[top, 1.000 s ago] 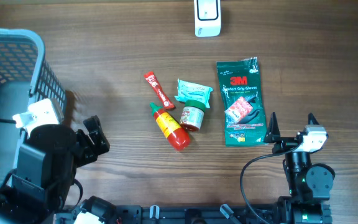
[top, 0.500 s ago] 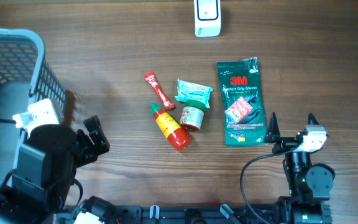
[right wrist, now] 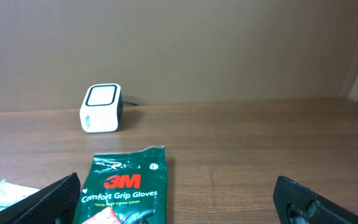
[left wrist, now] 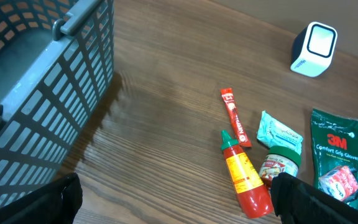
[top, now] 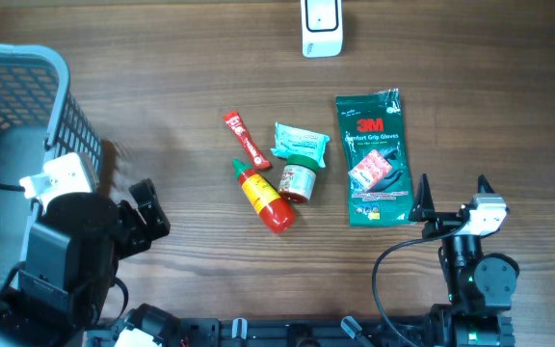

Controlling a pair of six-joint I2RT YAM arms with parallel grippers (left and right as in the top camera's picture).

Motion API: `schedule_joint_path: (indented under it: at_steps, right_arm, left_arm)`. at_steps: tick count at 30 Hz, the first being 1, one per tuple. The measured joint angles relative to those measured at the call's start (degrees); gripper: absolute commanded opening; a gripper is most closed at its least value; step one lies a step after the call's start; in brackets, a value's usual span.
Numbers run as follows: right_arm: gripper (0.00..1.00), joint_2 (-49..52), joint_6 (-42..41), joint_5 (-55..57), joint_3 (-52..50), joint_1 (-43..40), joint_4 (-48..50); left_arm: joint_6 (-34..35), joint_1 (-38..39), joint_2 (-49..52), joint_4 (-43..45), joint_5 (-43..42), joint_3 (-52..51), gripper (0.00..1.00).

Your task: Scan the item barcode

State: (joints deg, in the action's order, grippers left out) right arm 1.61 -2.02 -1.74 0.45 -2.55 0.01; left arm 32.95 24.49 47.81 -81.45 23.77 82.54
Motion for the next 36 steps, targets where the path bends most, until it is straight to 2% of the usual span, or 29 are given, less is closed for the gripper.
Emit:
schedule_joint_path:
  at_steps: [28, 31, 36]
  right_arm:
    - [1.0, 0.0, 0.22, 0.02, 0.0, 0.0, 0.13]
    - [1.0, 0.04, 1.84, 0.22, -0.11, 0.0, 4.35]
    - [1.0, 0.22, -0.94, -6.8, -0.11, 0.0, 0.72]
  left_arm:
    - [-0.02, 0.0, 0.0, 0.0, 0.02, 0.0, 1.0]
    - [-0.02, 0.0, 0.0, -0.02, 0.02, 0.0, 1.0]
    - [-0.02, 0.0, 0.0, -0.02, 0.02, 0.0, 1.0]
